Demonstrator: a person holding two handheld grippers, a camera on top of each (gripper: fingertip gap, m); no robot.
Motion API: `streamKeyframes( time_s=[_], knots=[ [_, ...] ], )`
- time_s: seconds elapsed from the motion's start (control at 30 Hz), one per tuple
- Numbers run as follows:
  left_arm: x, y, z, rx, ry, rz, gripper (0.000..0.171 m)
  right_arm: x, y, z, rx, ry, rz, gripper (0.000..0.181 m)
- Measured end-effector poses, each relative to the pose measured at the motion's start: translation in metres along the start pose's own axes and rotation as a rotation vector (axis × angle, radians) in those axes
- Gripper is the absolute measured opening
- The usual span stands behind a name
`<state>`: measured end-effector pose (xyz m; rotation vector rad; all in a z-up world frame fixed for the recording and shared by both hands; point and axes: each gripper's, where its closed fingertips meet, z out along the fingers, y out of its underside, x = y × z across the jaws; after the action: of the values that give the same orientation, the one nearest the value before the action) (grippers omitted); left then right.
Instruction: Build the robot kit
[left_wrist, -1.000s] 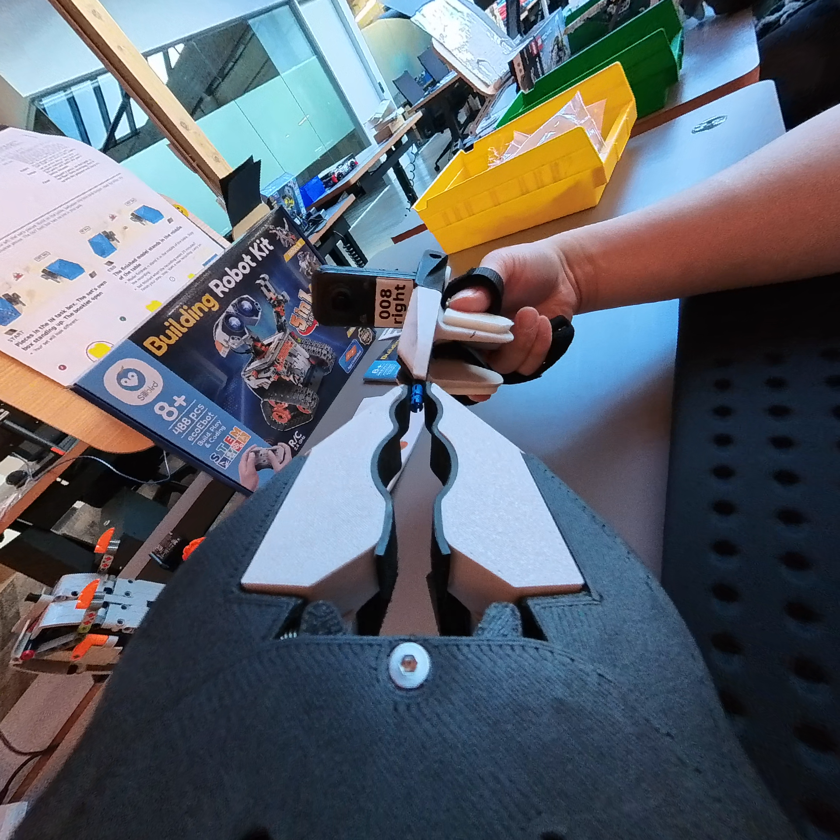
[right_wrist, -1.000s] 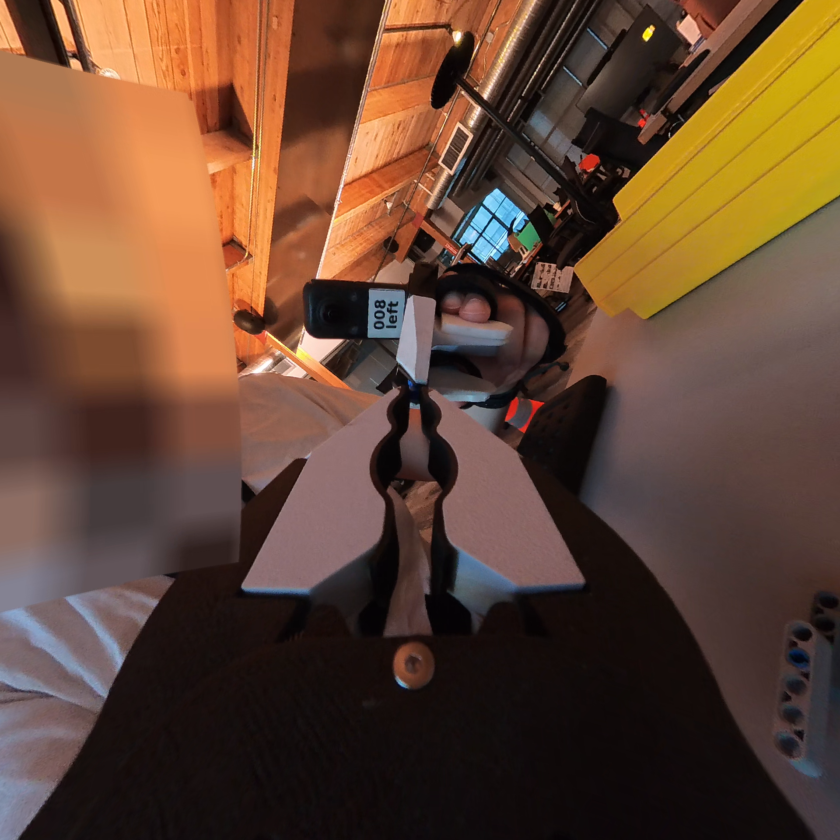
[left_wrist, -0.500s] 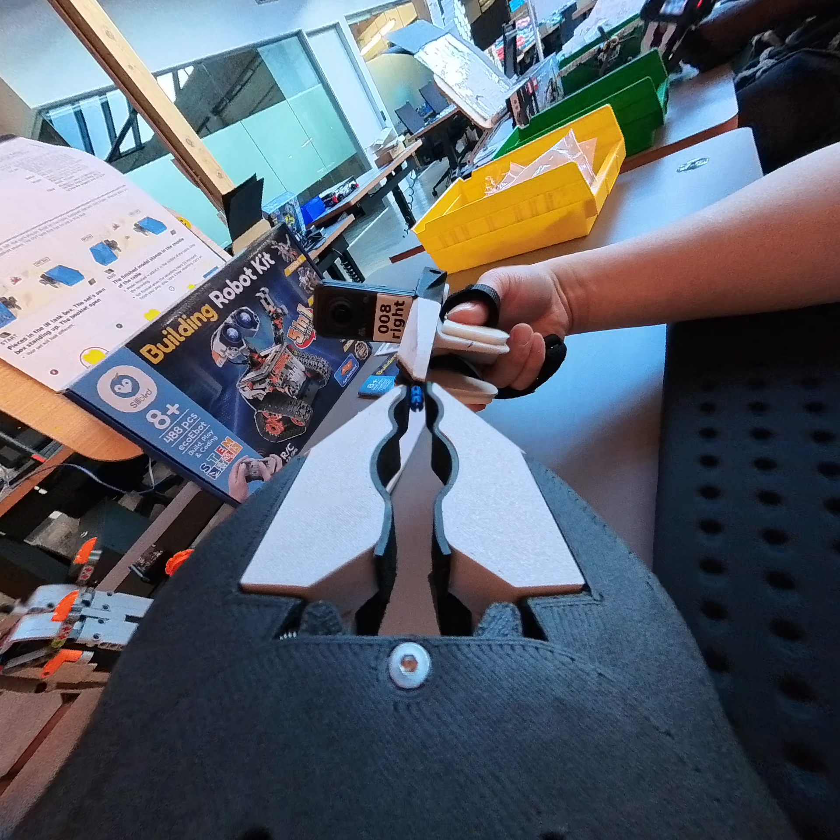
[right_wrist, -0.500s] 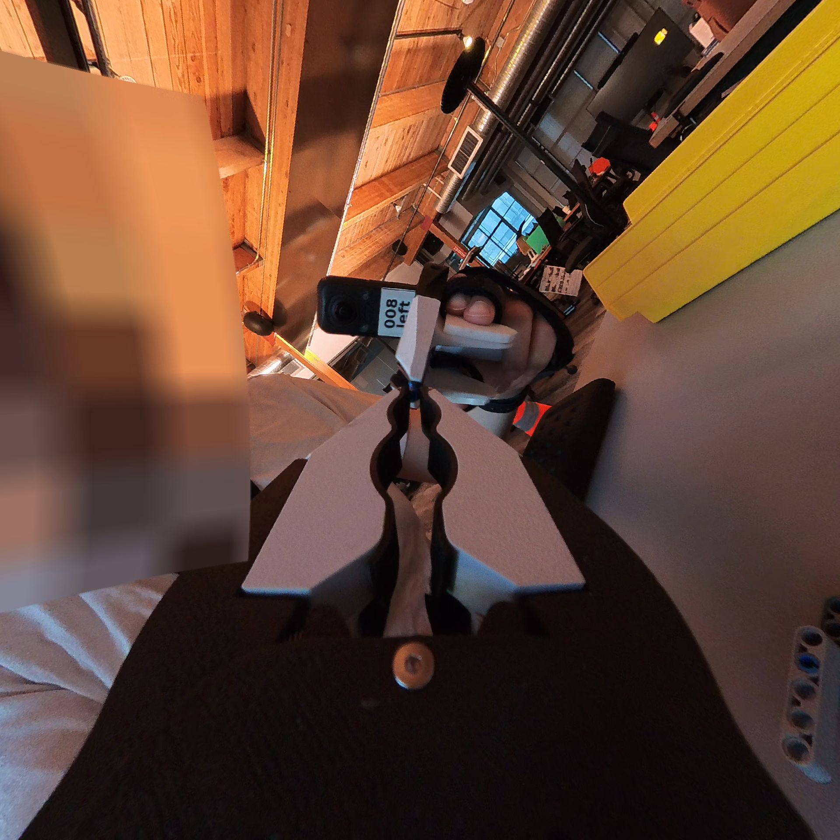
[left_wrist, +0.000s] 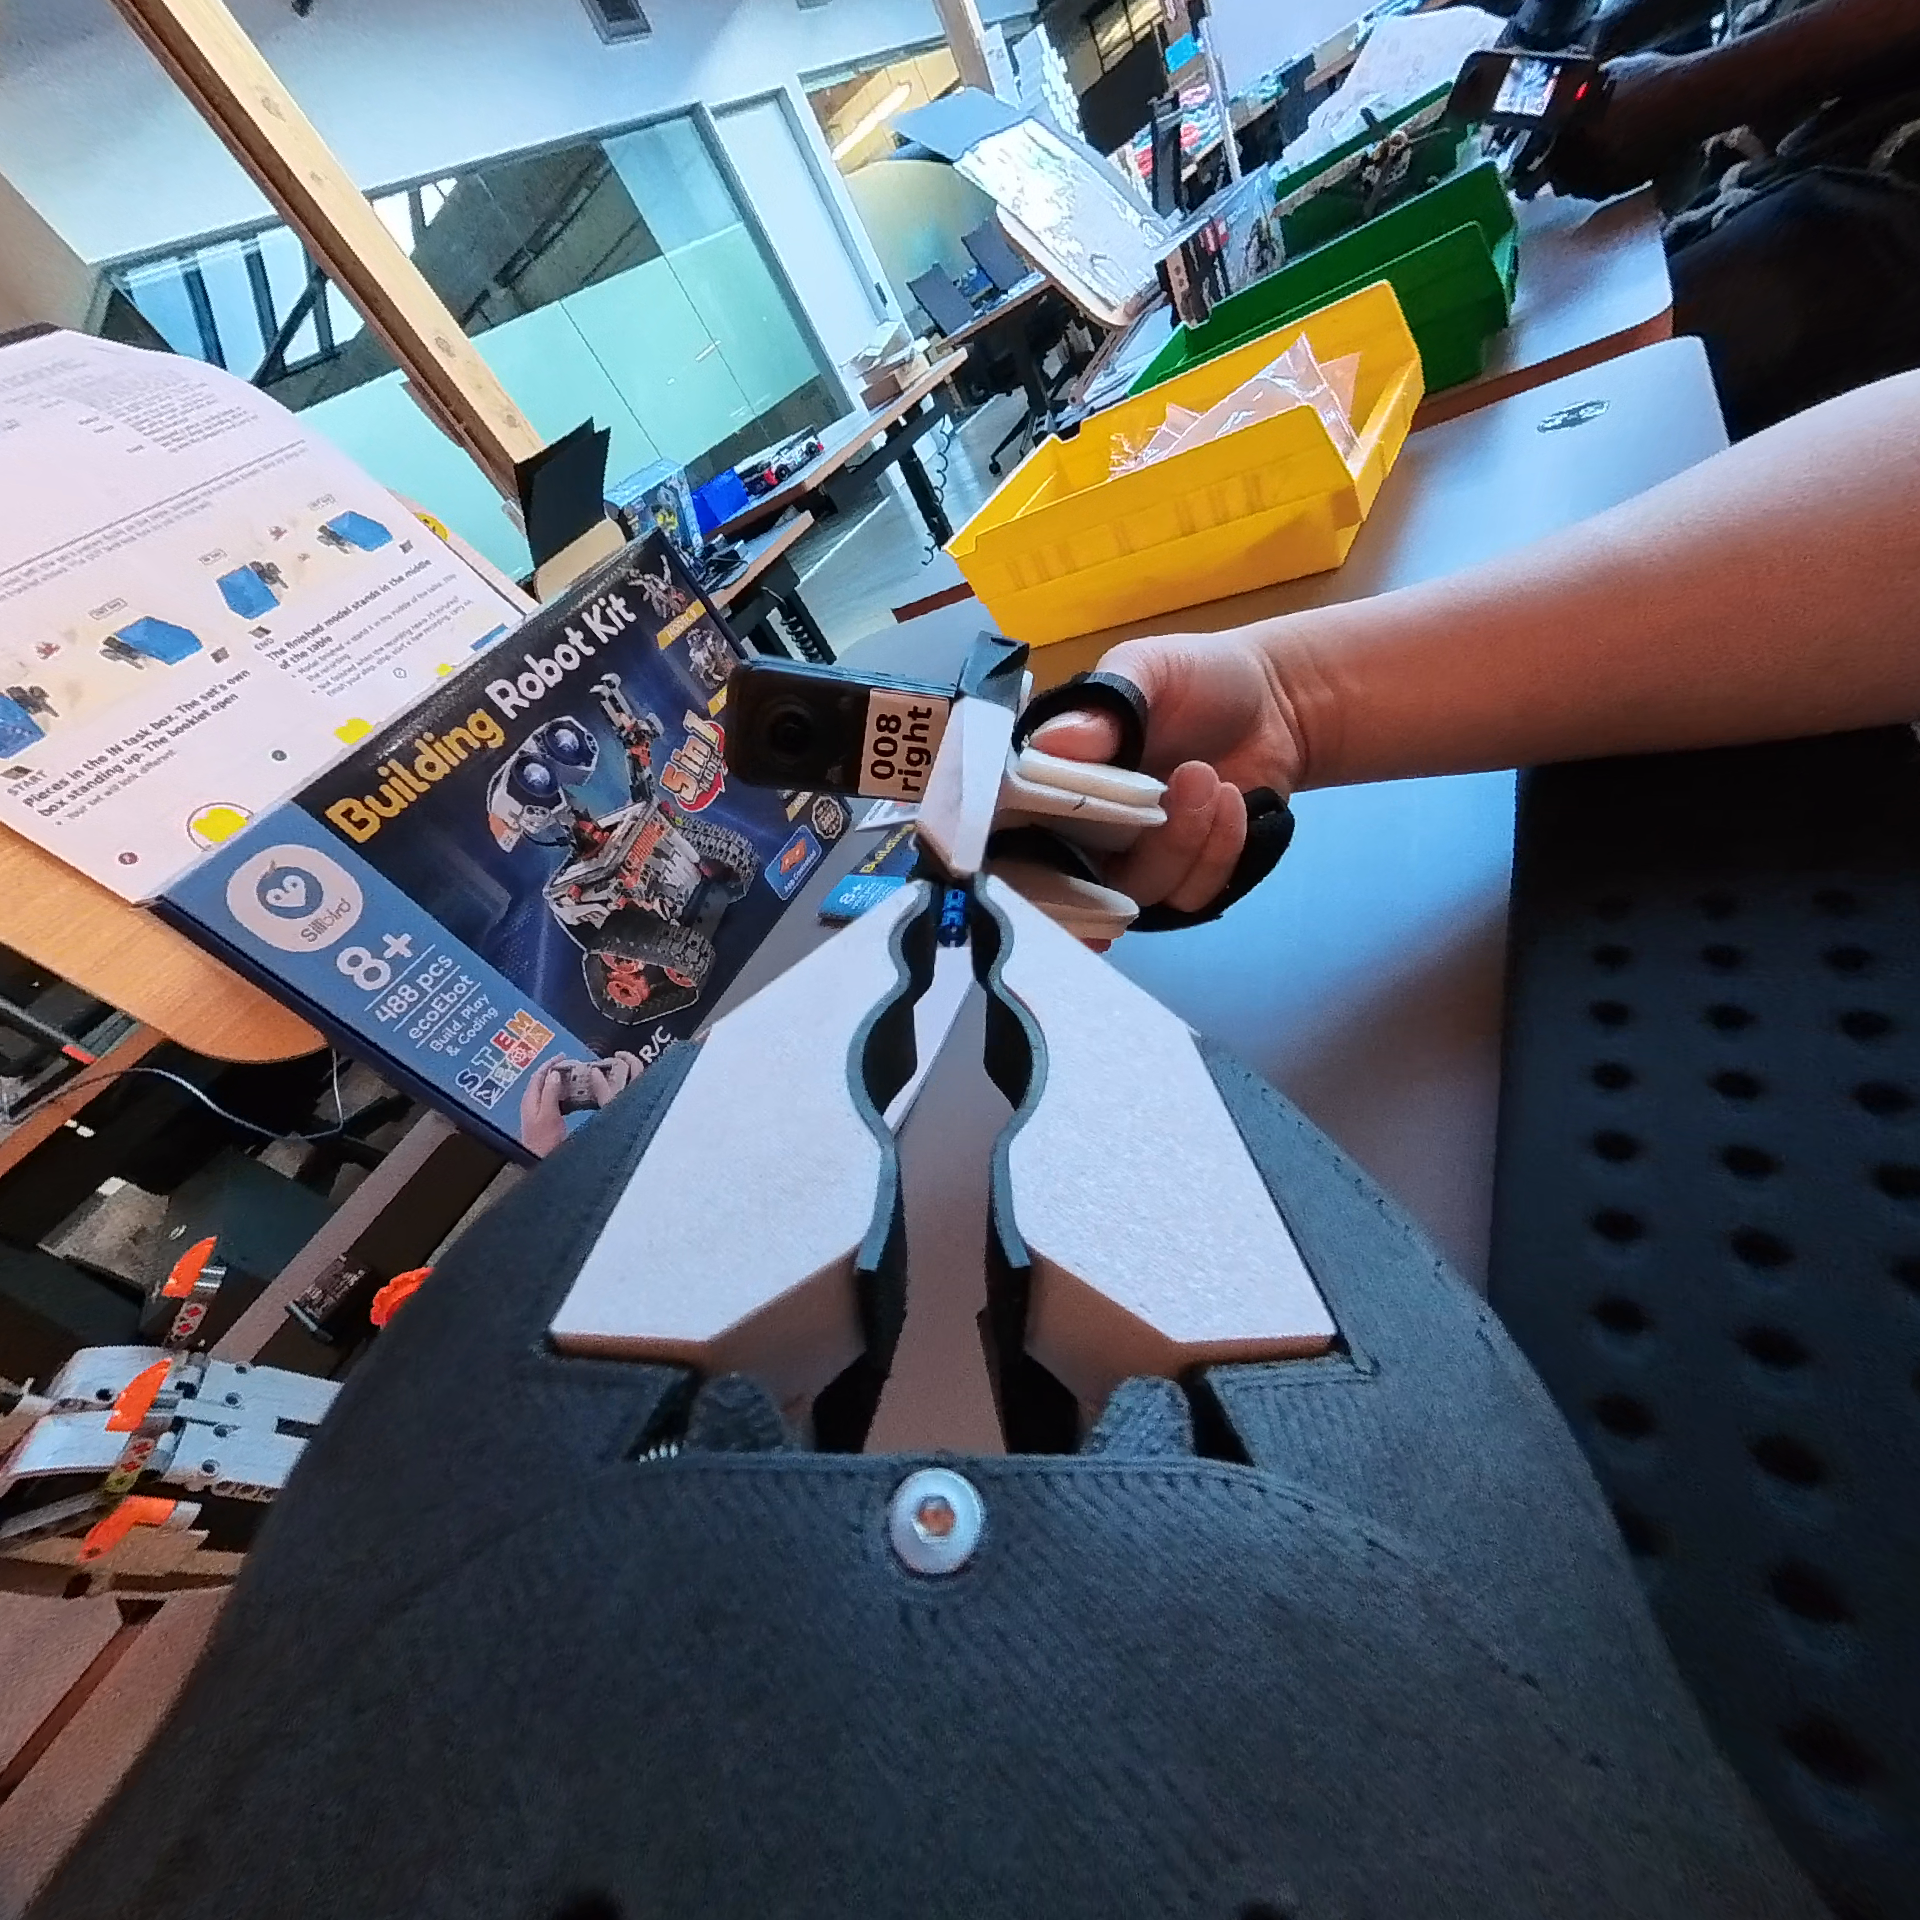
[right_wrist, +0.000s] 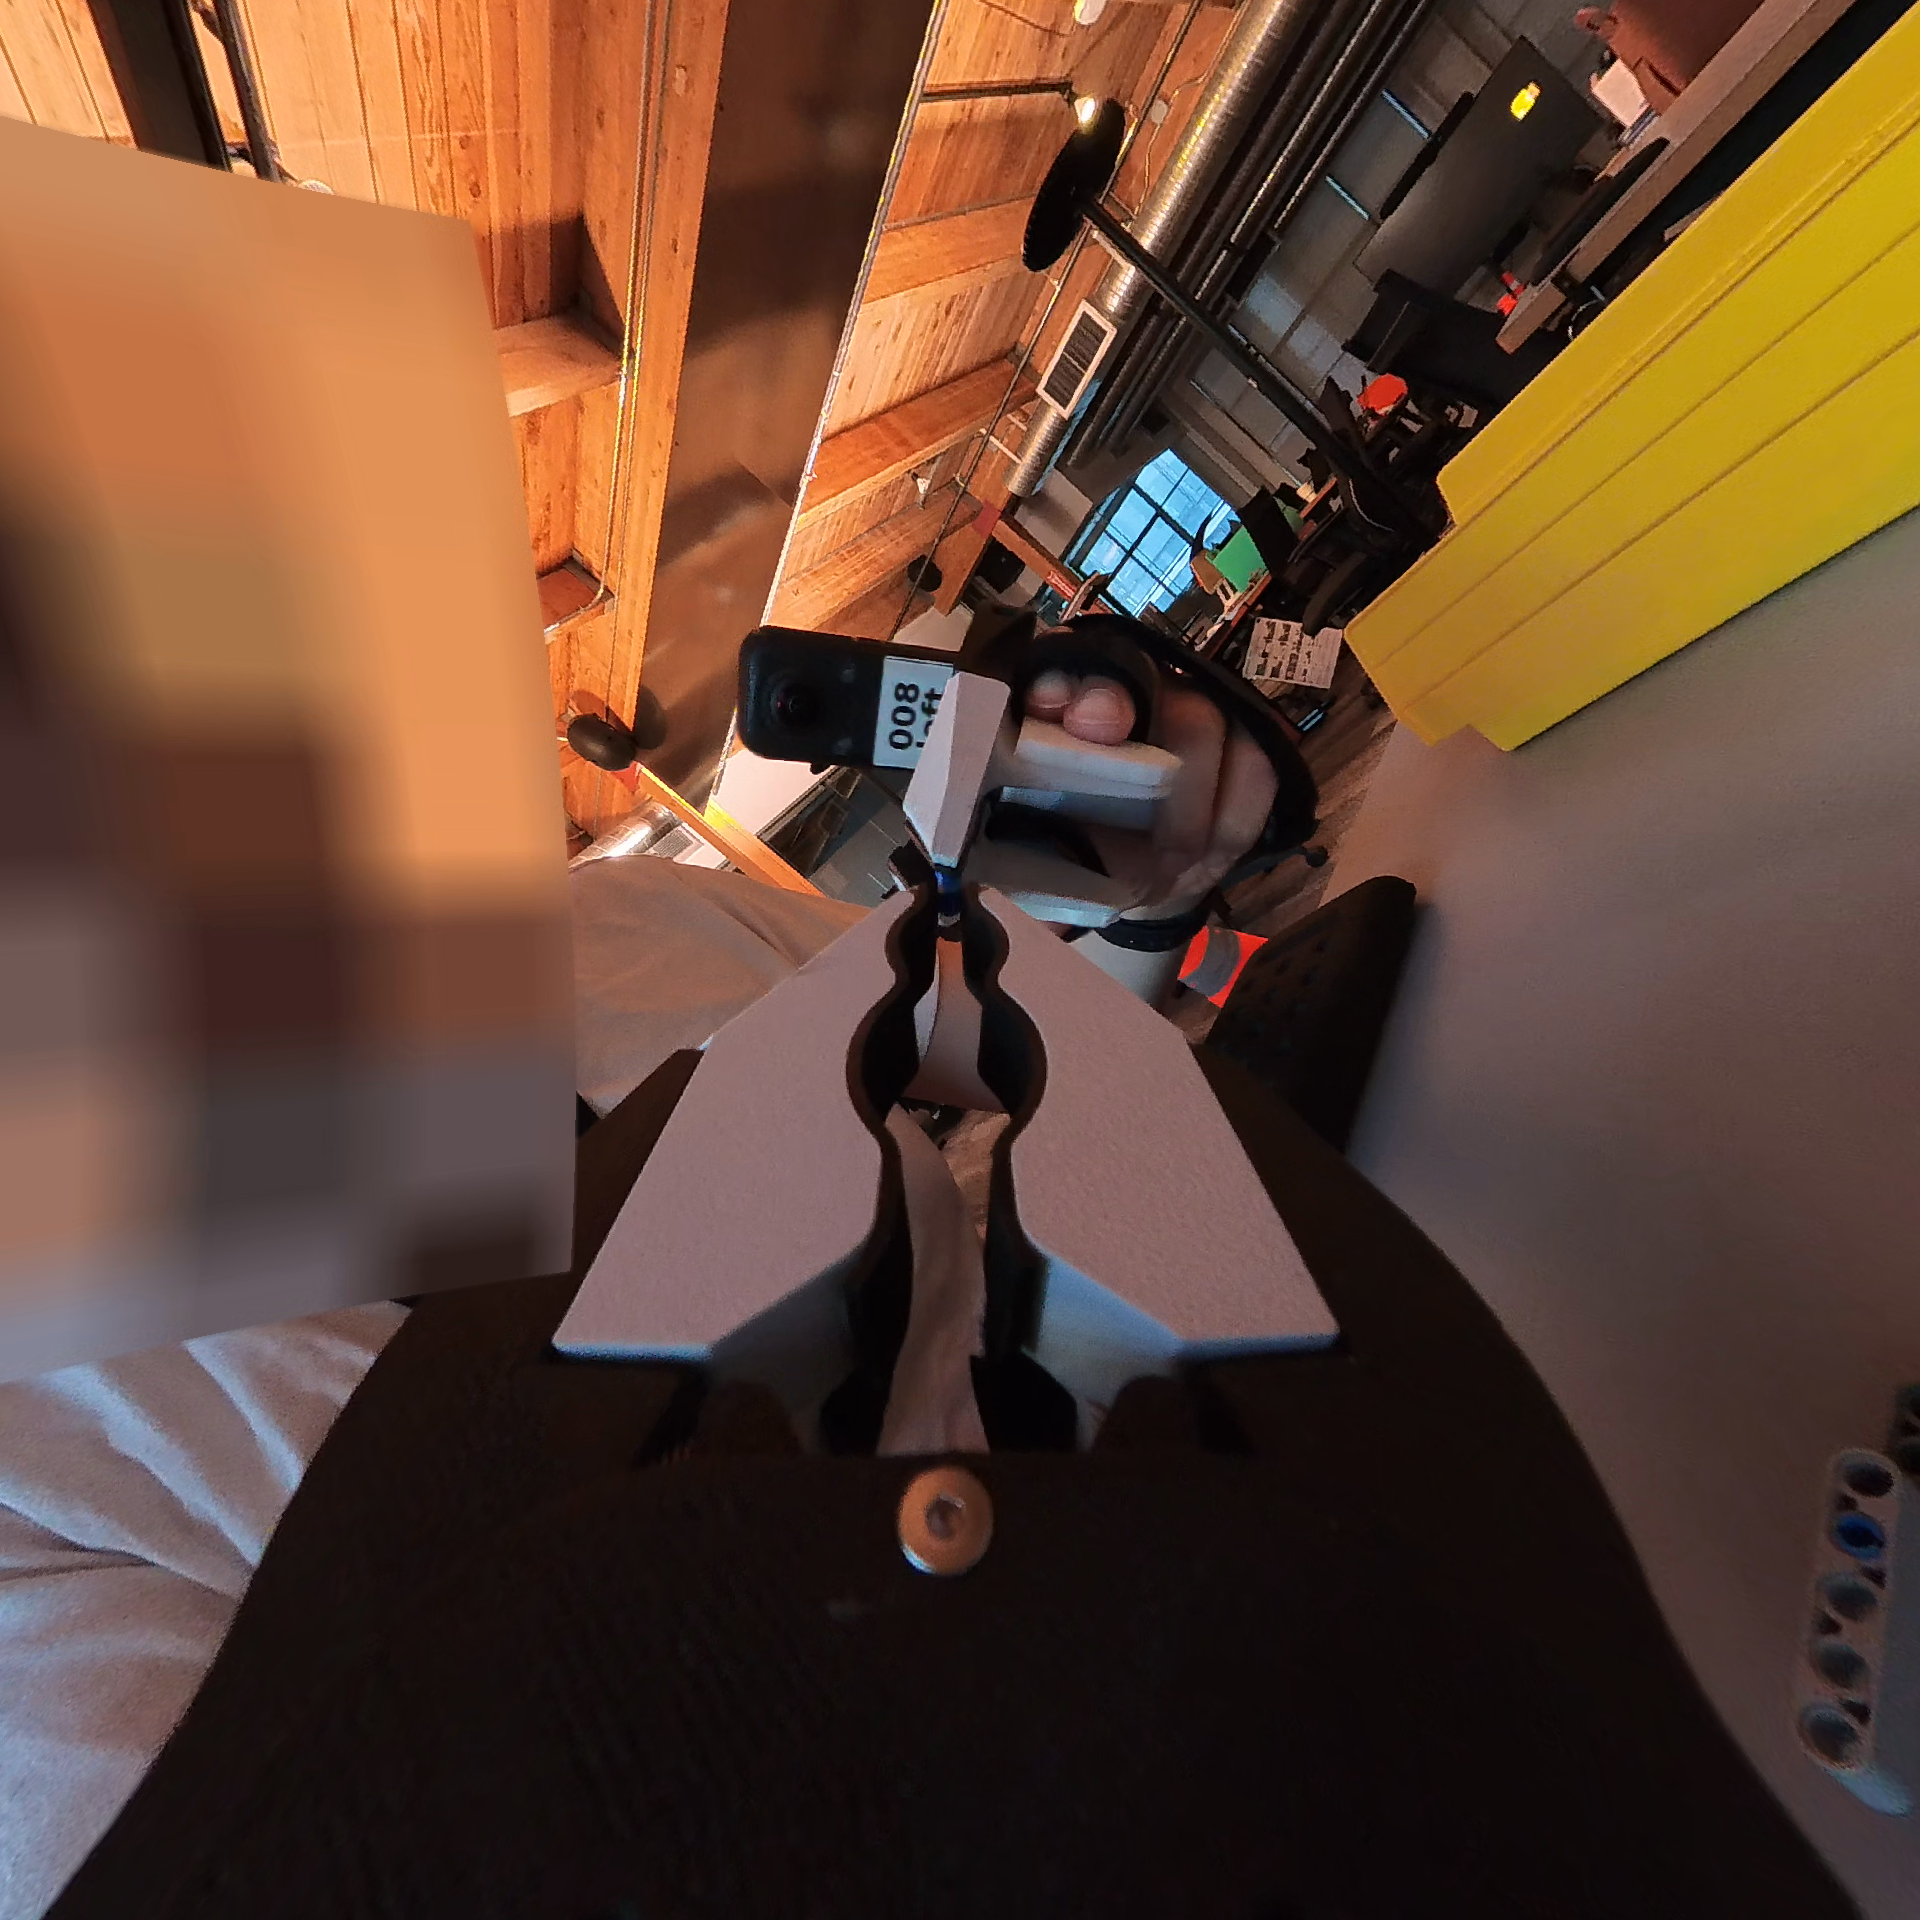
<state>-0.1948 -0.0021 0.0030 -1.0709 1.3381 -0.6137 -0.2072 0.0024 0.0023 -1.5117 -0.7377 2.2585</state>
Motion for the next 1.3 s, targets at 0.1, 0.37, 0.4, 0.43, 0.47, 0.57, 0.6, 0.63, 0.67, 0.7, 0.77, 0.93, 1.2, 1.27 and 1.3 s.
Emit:
streamKeyframes(
  time_s=[0.1,0.37,0.4,0.43,0.47,0.57,0.6,0.63,0.67,0.7,0.77,0.93,1.2,1.27,1.3],
  knots=[
    [0.000,0.001,0.001,-0.005,0.004,-0.003,0.004,0.000,0.001,0.000,-0.004,0.001,-0.002,0.002],
    [0.001,0.003,0.002,-0.015,0.009,-0.002,0.002,0.000,0.001,-0.001,-0.001,0.000,-0.002,0.002],
    [0.000,0.004,0.001,-0.015,0.001,0.000,0.003,0.001,-0.001,-0.001,0.010,0.007,-0.011,0.004],
    [0.000,0.003,0.000,-0.009,0.001,0.002,0.002,0.003,-0.005,-0.004,0.023,0.037,-0.027,0.018],
    [0.000,0.002,-0.001,-0.007,-0.002,-0.005,0.002,0.009,-0.008,-0.011,0.024,0.119,-0.058,0.033],
    [-0.005,0.007,-0.010,-0.027,-0.030,-0.020,0.002,0.062,-0.008,-0.067,-0.155,0.747,-0.349,0.024],
    [-0.007,0.011,-0.014,-0.041,-0.044,-0.022,0.002,0.074,-0.001,-0.087,-0.270,0.925,-0.387,0.024],
    [-0.007,0.014,-0.017,-0.052,-0.055,-0.024,0.002,0.080,0.008,-0.099,-0.389,1.028,-0.386,0.027],
    [-0.007,0.018,-0.020,-0.060,-0.065,-0.031,0.002,0.084,0.013,-0.102,-0.471,1.076,-0.386,0.027],
    [-0.006,0.021,-0.022,-0.067,-0.069,-0.042,0.002,0.088,0.019,-0.101,-0.538,1.096,-0.392,0.027],
    [-0.005,0.025,-0.025,-0.079,-0.078,-0.060,0.002,0.098,0.031,-0.099,-0.701,1.133,-0.428,0.027],
    [0.000,0.032,-0.030,-0.105,-0.083,-0.078,0.002,0.125,0.046,-0.094,-0.874,1.181,-0.421,0.028],
    [-0.001,0.041,-0.033,-0.115,-0.090,-0.105,0.002,0.140,0.054,-0.094,-0.928,1.184,-0.379,0.007],
    [-0.005,0.047,-0.032,-0.108,-0.104,-0.135,0.002,0.140,0.044,-0.094,-0.805,1.161,-0.365,0.007],
    [-0.008,0.049,-0.030,-0.098,-0.112,-0.155,0.002,0.132,0.038,-0.082,-0.668,1.055,-0.323,0.007]
  ],
)
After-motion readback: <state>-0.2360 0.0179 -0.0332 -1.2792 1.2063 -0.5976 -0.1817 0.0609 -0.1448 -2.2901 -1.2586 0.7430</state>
